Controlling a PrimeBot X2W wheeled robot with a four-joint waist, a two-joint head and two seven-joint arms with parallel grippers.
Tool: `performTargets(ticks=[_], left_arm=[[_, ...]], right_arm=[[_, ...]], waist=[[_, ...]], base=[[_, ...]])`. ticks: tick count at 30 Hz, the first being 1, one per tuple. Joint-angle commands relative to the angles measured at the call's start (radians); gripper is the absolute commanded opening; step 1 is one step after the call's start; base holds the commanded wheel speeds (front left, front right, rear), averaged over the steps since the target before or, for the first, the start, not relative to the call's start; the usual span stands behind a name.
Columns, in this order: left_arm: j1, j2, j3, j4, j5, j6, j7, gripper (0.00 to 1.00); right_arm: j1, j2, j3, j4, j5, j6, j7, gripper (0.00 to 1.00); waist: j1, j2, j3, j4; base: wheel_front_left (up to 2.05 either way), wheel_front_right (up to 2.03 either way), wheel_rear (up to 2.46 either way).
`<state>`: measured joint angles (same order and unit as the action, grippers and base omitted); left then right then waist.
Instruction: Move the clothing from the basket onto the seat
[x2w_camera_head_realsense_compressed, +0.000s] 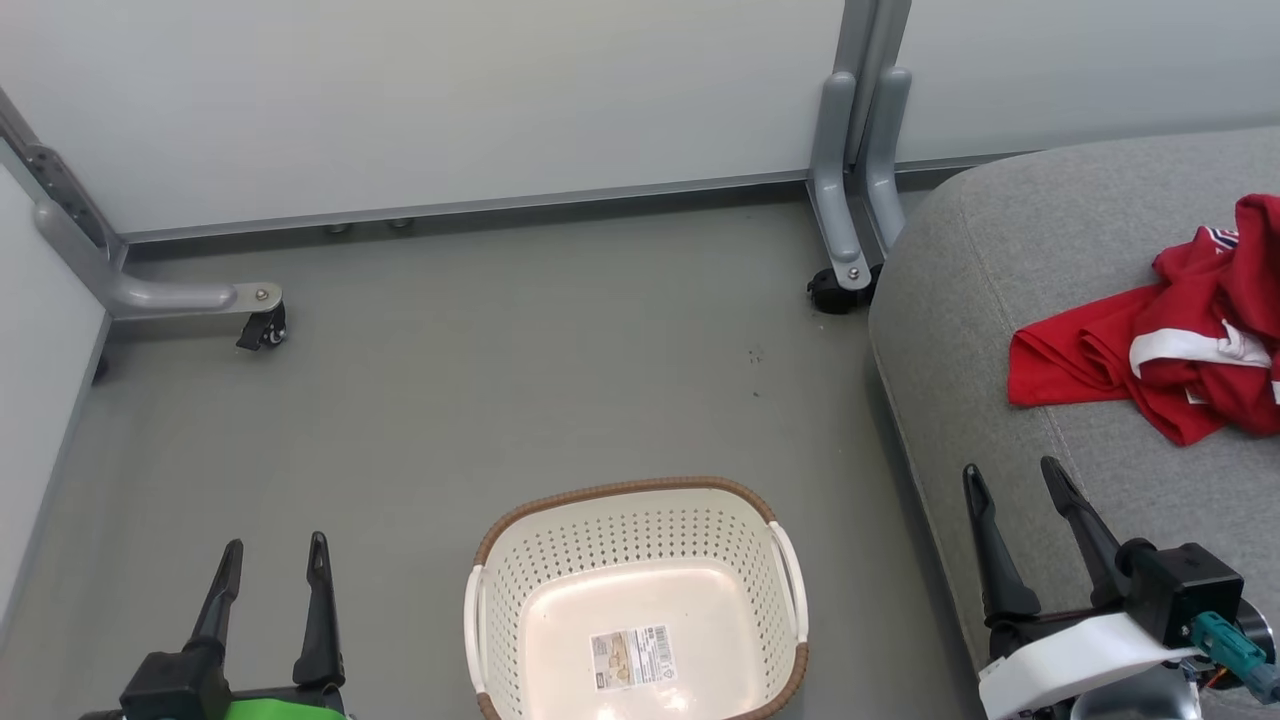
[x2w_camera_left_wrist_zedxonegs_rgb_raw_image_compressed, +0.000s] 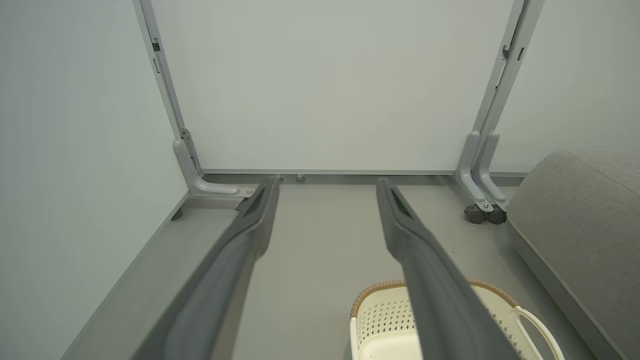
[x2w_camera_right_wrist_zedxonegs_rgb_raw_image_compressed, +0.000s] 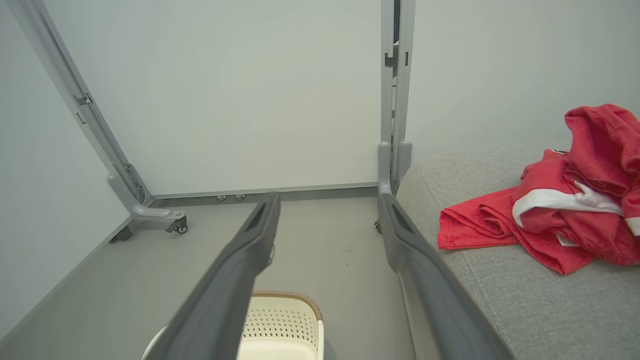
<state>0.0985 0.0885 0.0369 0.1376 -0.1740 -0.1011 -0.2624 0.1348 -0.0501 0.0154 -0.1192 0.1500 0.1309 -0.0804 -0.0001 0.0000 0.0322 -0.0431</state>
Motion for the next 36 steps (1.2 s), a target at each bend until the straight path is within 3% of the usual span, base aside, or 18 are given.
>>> performTargets(ticks=[1, 27, 28, 36], left_arm=[[0.02, -0.001, 0.008, 0.008, 0.007, -0.006, -0.003, 1.0], [0.0, -0.022, 0.035, 0.037, 0.04, -0.029, -0.003, 1.0], [0.003, -0.018, 0.031, 0.035, 0.037, -0.026, 0.0, 0.0], [-0.028, -0.021, 0.041, 0.057, -0.125, -0.026, 0.049, 0.0]], right_arm=[[0.012, -0.001, 0.002, -0.006, 0.005, 0.0, 0.004, 1.0], [0.014, -0.001, 0.007, -0.007, 0.016, 0.0, 0.013, 1.0], [0.008, 0.0, 0.008, -0.007, 0.014, 0.0, 0.013, 0.0], [-0.011, -0.01, 0.009, 0.03, 0.188, 0.0, 0.018, 0.0]], waist=[[0.0001, 0.0, -0.003, 0.001], [0.0001, 0.0, -0.006, 0.0], [0.0001, 0.0, -0.006, 0.0], [0.0001, 0.0, -0.007, 0.003]], base=[[0.0, 0.0, 0.0], [0.0, 0.0, 0.0], [0.0, 0.0, 0.0], [0.0, 0.0, 0.0]])
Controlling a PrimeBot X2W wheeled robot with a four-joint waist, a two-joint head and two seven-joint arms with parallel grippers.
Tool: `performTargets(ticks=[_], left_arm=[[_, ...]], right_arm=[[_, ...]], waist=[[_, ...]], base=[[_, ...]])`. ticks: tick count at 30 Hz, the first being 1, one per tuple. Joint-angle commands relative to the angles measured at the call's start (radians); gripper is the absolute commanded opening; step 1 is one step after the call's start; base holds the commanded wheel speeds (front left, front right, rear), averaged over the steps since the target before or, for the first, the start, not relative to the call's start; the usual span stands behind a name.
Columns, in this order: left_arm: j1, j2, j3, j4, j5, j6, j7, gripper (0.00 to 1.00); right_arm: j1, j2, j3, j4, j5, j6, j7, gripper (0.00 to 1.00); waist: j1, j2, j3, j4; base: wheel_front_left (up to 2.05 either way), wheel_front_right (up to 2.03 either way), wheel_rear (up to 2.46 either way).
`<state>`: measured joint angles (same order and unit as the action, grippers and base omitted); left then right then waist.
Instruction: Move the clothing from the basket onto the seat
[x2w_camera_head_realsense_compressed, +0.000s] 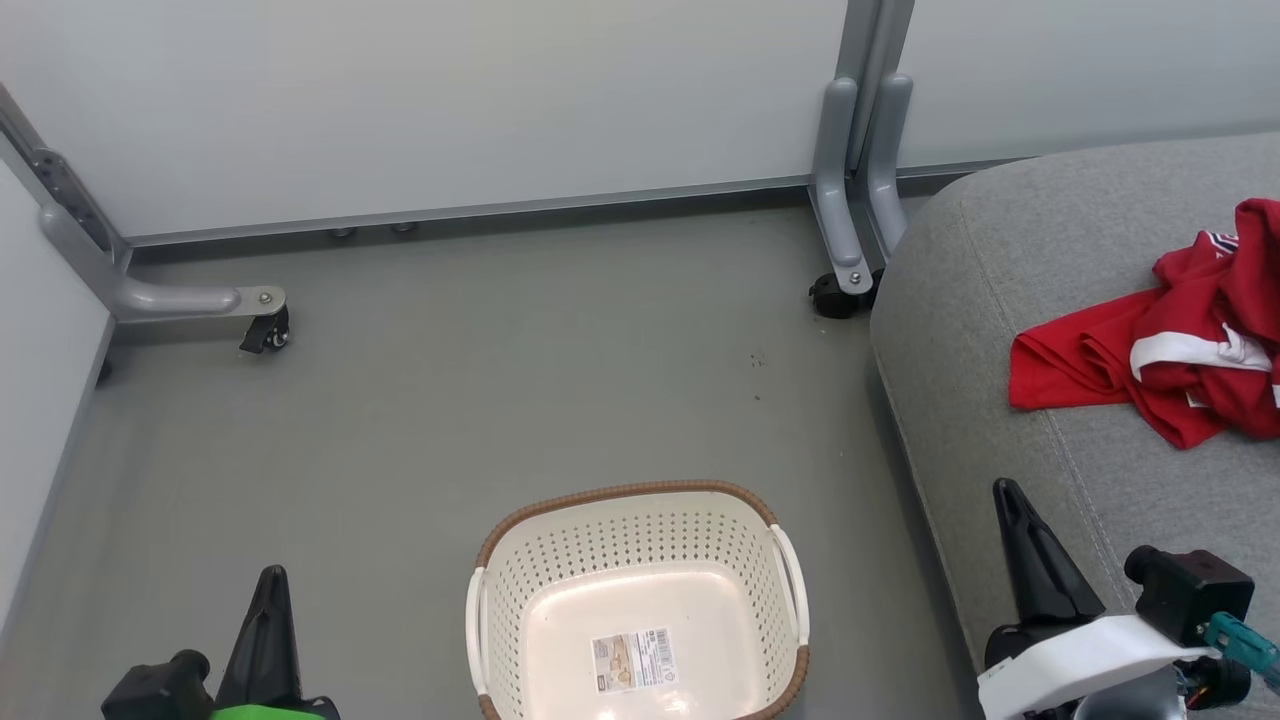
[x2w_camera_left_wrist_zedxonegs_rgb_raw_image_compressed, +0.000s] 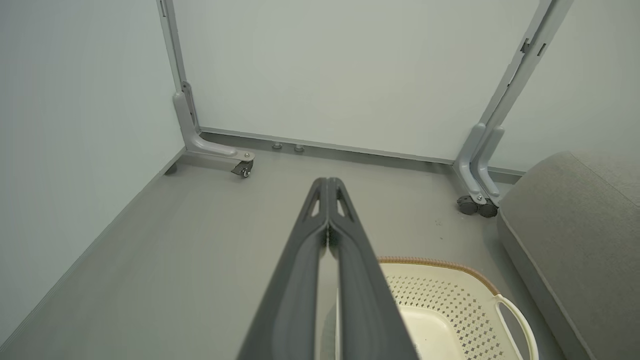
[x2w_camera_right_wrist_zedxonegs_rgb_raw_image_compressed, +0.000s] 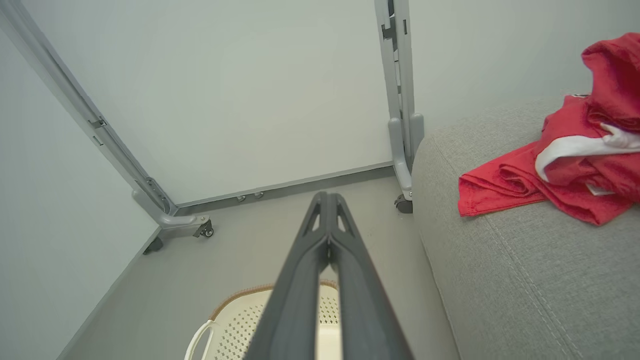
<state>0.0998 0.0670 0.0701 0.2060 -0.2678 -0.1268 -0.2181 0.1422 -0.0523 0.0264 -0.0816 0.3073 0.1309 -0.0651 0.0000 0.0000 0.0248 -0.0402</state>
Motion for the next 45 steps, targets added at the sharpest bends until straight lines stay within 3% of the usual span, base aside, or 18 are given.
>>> performTargets(ticks=[1, 21, 45], left_arm=[[-0.031, 0.001, 0.008, -0.011, -0.048, 0.0, 0.009, 0.0], [-0.077, -0.003, 0.015, -0.003, -0.39, -0.002, 0.09, 0.0], [-0.125, -0.007, 0.025, 0.01, -0.709, -0.003, 0.172, 0.0]], right_arm=[[-0.023, -0.01, -0.002, -0.003, 0.049, 0.0, 0.004, 0.0], [-0.088, -0.028, -0.01, 0.086, 0.404, 0.0, 0.028, 0.0], [-0.143, -0.037, -0.03, 0.164, 0.725, 0.0, 0.059, 0.0]], waist=[[0.0, 0.0, 0.0, 0.001], [0.0, 0.0, -0.004, 0.007], [0.0, 0.0, -0.008, 0.015]], base=[[0.0, 0.0, 0.0], [0.0, 0.0, 0.0], [0.0, 0.0, 0.0]])
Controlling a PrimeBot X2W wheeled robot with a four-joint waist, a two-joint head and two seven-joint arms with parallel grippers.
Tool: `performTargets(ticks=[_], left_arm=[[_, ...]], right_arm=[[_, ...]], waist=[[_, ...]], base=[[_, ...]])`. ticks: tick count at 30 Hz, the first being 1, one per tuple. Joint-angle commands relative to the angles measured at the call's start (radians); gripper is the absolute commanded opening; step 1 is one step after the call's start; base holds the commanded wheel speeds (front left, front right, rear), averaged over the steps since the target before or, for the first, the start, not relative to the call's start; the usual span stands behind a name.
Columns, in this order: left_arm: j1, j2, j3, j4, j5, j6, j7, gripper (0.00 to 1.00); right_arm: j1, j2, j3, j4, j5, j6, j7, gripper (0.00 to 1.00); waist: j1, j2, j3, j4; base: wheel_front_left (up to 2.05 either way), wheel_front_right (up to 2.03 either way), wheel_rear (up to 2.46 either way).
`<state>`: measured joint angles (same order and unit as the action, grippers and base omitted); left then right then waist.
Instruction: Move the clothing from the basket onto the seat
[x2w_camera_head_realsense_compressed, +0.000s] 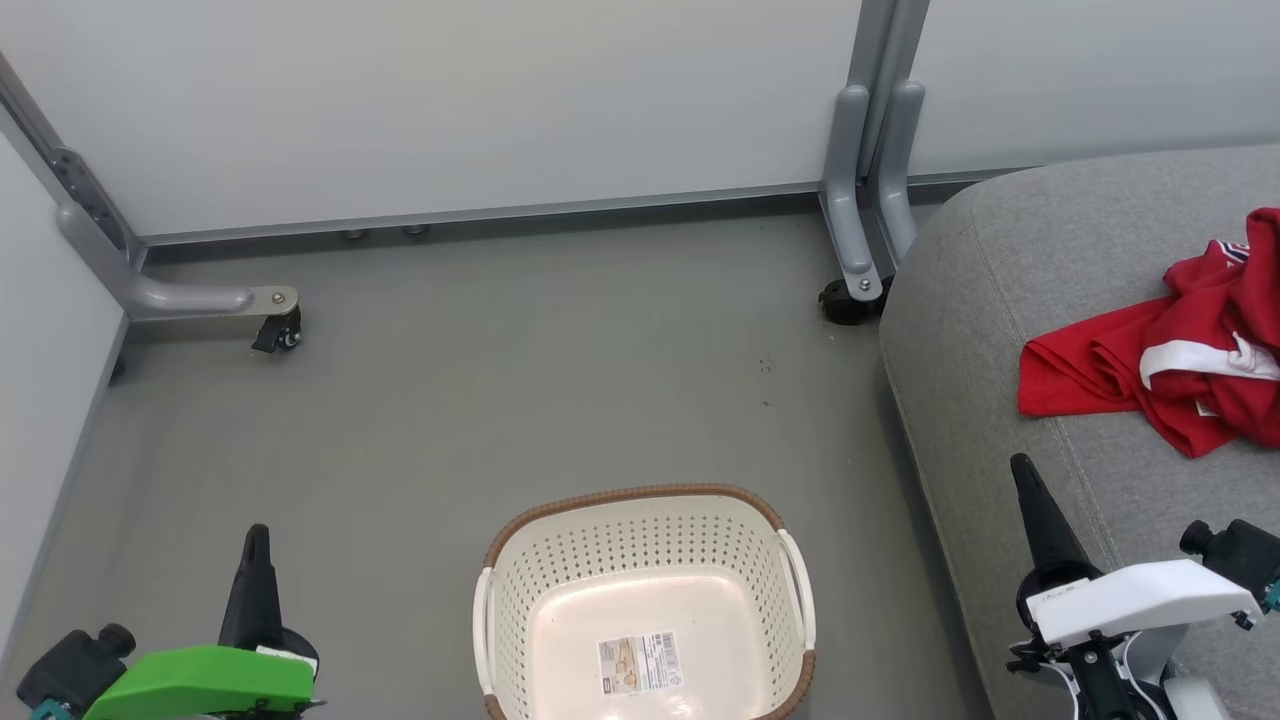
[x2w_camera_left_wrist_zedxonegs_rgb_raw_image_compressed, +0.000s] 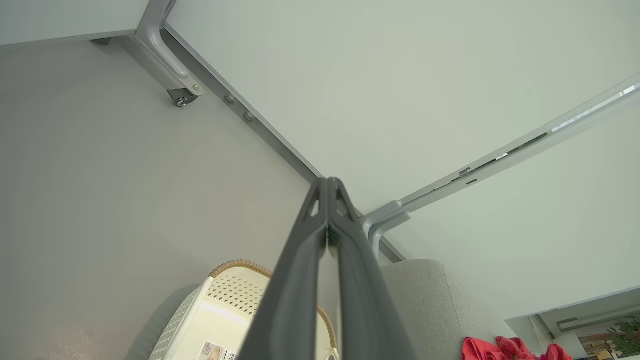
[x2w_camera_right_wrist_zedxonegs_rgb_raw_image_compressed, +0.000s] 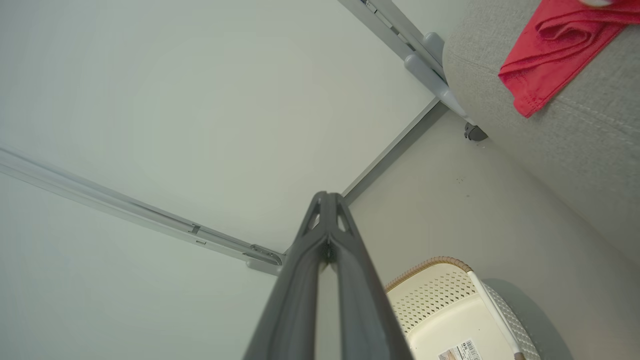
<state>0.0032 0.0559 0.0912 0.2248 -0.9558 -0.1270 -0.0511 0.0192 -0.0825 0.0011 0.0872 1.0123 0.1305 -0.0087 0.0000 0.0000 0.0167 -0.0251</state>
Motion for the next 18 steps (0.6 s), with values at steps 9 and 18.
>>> performTargets(ticks=[9, 18], left_arm=[[-0.044, 0.002, 0.007, -0.005, -0.123, -0.003, 0.031, 0.0], [-0.056, 0.001, 0.011, 0.0, -0.216, -0.004, 0.055, 0.0]], right_arm=[[-0.038, -0.008, -0.013, 0.021, 0.122, 0.0, 0.014, 0.0], [-0.054, -0.008, -0.022, 0.044, 0.212, 0.0, 0.026, 0.0]], waist=[[0.0, 0.0, -0.002, 0.003], [0.0, 0.0, -0.003, 0.006]], base=[[0.0, 0.0, 0.0], [0.0, 0.0, 0.0]])
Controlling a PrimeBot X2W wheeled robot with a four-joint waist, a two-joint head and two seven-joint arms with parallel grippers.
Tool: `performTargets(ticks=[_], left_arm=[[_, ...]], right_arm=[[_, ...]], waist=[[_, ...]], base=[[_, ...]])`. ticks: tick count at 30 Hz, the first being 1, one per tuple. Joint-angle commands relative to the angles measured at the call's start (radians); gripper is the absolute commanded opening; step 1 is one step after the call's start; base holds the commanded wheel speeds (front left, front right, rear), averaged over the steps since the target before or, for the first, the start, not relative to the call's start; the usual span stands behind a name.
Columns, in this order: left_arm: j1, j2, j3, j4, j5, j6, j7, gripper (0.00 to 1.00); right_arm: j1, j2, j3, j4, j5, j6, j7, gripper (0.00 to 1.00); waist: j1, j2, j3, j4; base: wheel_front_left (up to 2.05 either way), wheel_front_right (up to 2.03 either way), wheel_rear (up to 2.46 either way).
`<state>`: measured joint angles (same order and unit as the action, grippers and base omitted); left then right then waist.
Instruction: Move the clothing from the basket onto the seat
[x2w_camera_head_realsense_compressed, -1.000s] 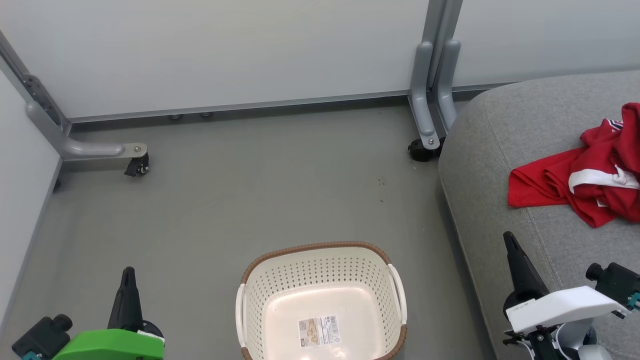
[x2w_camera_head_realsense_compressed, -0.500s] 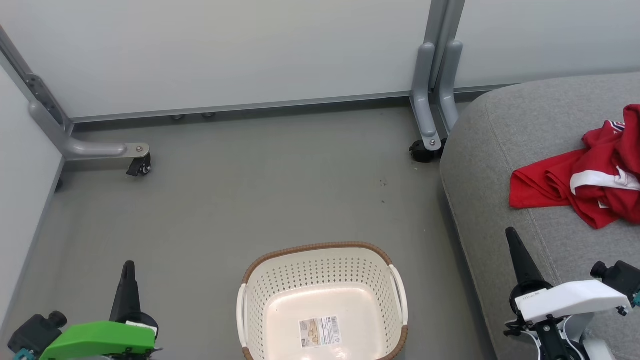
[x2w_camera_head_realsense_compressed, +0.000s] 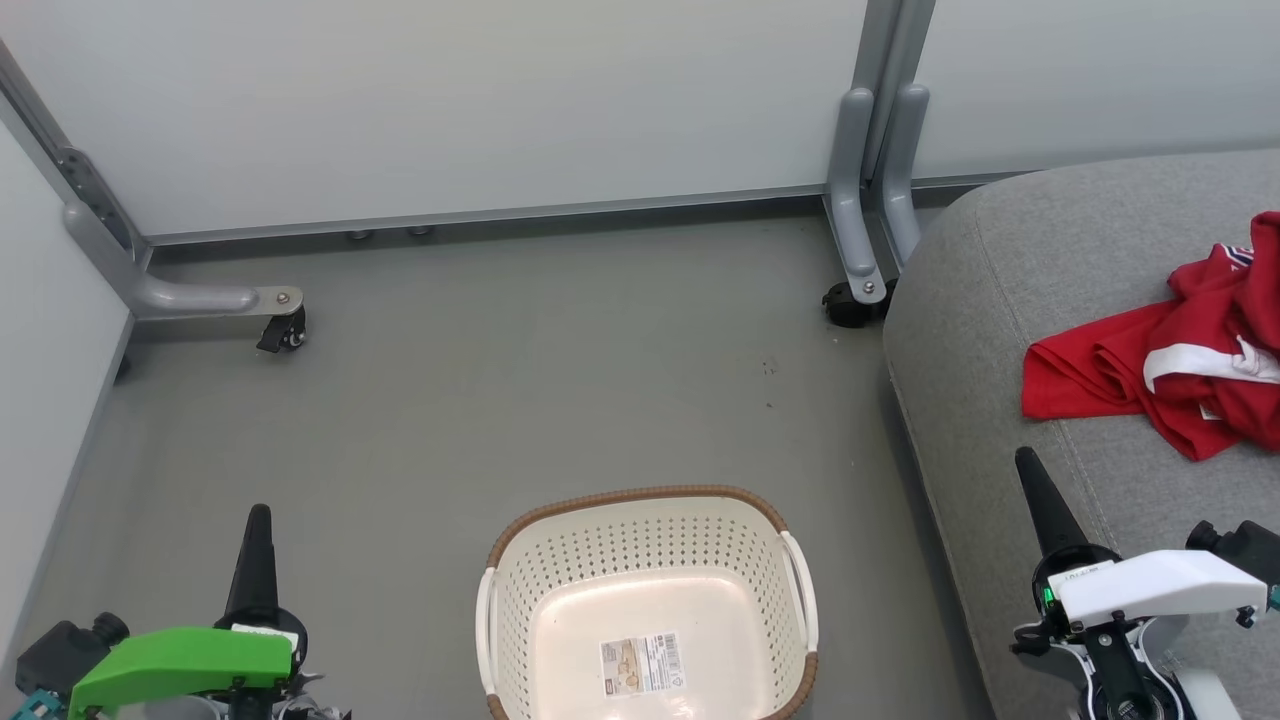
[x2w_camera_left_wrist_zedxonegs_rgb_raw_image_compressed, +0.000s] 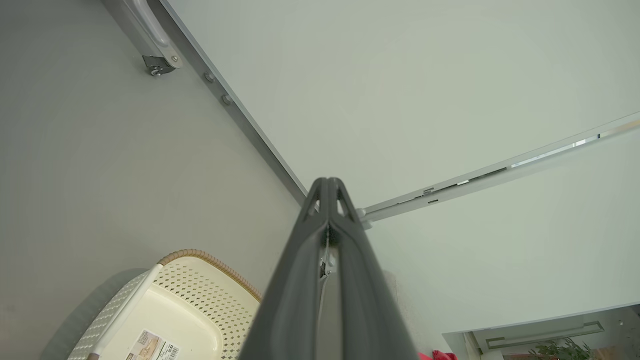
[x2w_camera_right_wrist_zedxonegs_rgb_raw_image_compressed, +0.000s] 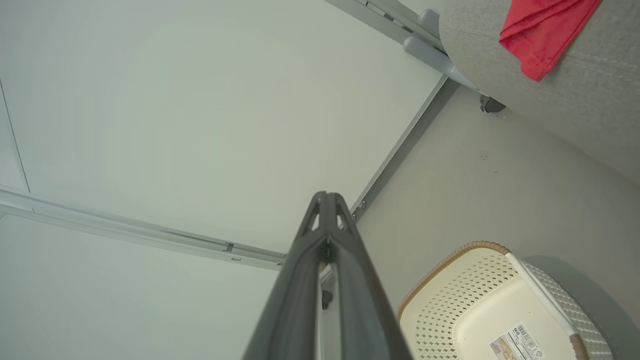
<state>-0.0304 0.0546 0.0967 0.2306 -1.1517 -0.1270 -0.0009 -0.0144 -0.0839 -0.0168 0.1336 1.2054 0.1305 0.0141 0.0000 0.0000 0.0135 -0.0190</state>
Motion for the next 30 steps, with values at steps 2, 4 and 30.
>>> performTargets(ticks=[2, 4, 30], left_arm=[[-0.025, 0.002, 0.006, -0.005, -0.038, -0.004, 0.009, 0.0], [-0.029, 0.002, 0.007, -0.004, -0.059, -0.004, 0.014, 0.0], [-0.061, -0.002, 0.014, 0.008, -0.283, -0.005, 0.072, 0.0]], right_arm=[[-0.023, -0.007, -0.006, 0.003, 0.038, 0.0, 0.006, 0.0], [-0.026, -0.007, -0.008, 0.008, 0.057, 0.0, 0.009, 0.0], [-0.065, -0.002, -0.033, 0.066, 0.274, 0.0, 0.04, 0.0]], waist=[[0.0, 0.0, 0.0, 0.001], [0.0, 0.0, -0.001, 0.002], [0.0, 0.0, -0.006, 0.01]], base=[[0.0, 0.0, 0.0], [0.0, 0.0, 0.0], [0.0, 0.0, 0.0]])
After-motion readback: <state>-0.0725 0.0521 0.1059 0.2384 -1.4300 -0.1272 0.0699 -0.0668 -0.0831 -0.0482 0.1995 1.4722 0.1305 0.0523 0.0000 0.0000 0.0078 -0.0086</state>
